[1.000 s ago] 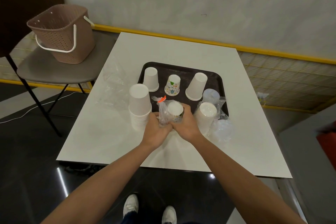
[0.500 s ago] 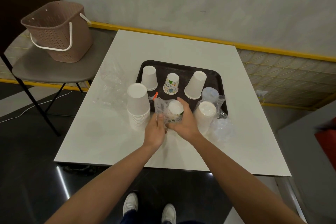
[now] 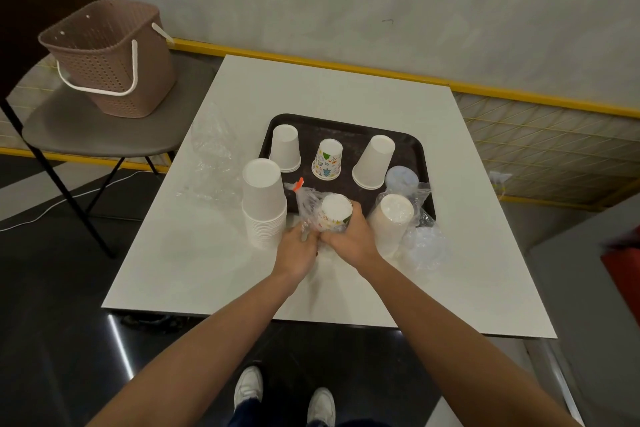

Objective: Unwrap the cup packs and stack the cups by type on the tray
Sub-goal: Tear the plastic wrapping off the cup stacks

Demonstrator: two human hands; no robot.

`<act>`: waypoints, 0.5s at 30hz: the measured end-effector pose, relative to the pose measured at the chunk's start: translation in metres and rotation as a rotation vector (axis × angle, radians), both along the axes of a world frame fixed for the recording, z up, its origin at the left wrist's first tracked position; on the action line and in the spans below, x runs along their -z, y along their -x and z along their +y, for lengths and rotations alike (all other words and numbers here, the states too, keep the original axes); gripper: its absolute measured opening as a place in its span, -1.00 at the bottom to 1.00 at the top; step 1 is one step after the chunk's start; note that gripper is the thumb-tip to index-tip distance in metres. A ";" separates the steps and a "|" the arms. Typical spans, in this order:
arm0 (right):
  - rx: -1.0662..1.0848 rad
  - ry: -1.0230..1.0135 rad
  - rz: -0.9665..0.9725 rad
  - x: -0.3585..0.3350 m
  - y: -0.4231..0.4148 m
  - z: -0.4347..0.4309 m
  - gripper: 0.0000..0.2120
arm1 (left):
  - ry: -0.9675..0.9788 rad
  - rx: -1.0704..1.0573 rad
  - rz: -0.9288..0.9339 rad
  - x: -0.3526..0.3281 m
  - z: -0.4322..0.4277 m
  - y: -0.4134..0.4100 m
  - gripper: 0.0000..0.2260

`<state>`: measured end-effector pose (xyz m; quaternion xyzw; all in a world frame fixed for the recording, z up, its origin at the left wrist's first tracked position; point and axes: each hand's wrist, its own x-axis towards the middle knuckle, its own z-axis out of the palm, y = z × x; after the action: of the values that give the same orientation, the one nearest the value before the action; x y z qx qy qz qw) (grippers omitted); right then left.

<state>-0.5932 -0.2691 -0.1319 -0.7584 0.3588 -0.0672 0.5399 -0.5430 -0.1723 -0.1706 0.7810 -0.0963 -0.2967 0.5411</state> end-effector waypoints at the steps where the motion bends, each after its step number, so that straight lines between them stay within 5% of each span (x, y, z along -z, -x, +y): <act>1: 0.000 -0.017 0.016 0.000 0.000 0.001 -0.28 | 0.010 0.006 0.023 -0.002 0.001 0.001 -0.80; 4: 0.001 -0.106 -0.006 -0.002 0.004 0.003 -0.24 | 0.064 -0.005 0.114 -0.006 0.003 0.005 -0.80; 9: 0.121 -0.367 -0.188 -0.006 0.003 0.004 -0.67 | 0.118 -0.010 0.183 -0.009 0.005 0.005 -0.84; 15: 0.172 -0.261 -0.149 -0.004 0.000 0.005 -0.67 | 0.133 0.021 0.176 -0.013 0.006 0.005 -0.68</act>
<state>-0.5936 -0.2640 -0.1281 -0.6413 0.3868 -0.1221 0.6513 -0.5475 -0.1666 -0.1578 0.7131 -0.0762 -0.3628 0.5950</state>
